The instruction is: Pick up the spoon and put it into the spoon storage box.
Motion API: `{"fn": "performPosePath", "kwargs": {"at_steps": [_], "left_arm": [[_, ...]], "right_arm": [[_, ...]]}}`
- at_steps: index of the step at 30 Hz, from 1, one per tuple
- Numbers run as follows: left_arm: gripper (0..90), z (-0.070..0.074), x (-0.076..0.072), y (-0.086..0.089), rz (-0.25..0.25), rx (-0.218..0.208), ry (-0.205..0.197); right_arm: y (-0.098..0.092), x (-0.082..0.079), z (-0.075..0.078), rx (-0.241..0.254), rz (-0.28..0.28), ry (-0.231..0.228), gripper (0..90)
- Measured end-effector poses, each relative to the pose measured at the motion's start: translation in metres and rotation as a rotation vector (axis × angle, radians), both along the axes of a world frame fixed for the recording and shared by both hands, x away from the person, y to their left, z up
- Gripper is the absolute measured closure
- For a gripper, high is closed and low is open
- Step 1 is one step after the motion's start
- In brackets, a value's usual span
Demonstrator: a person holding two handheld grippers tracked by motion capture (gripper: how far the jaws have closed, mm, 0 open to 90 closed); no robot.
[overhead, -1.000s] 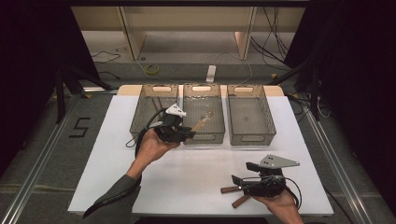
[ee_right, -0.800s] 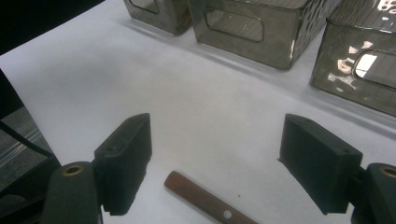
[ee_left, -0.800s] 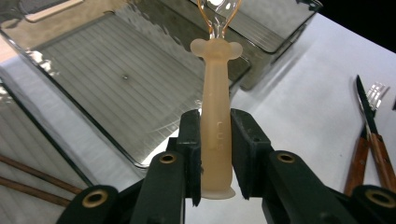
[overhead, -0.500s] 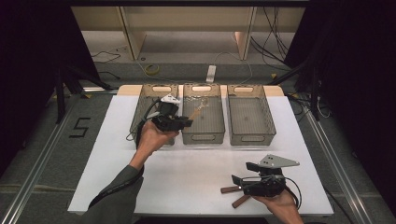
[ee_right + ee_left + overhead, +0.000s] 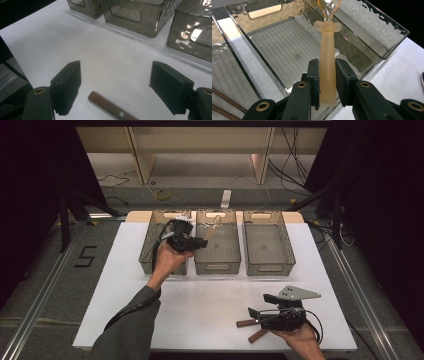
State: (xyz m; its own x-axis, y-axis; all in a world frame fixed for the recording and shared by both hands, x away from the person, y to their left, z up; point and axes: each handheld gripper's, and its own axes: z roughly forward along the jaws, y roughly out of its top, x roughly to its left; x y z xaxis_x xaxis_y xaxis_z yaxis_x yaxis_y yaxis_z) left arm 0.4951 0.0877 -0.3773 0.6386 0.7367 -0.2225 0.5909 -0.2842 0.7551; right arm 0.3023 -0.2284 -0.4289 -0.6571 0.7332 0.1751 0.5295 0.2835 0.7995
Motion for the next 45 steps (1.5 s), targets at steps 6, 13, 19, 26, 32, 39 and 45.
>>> {"fn": "performPosePath", "kwargs": {"at_steps": [6,13,19,26,32,39,45], "left_arm": [[74.1,-0.005,0.009,-0.005,0.013,0.02,0.019],[74.0,-0.008,0.016,-0.009,0.031,0.028,0.036],[74.0,-0.011,0.019,-0.014,0.034,0.043,0.043],[73.9,-0.014,0.024,-0.015,0.047,0.034,0.06],[73.6,-0.018,0.026,-0.019,0.045,0.047,0.08],[58.9,-0.019,0.027,-0.023,0.038,0.027,0.113],[43.6,-0.006,0.02,-0.023,0.045,0.0,0.087]], "right_arm": [[0.0,0.0,0.0,-0.002,0.002,0.0,25.9],[0.0,0.0,0.0,0.001,0.002,-0.002,25.9],[0.0,0.0,0.0,0.0,0.003,0.0,25.9],[0.0,0.0,0.0,0.0,0.005,0.002,26.0],[0.0,0.0,0.0,0.003,0.005,0.001,26.0],[0.0,0.0,0.0,0.002,0.006,0.001,26.0],[0.0,0.0,0.0,0.001,0.005,0.002,26.0]]}}
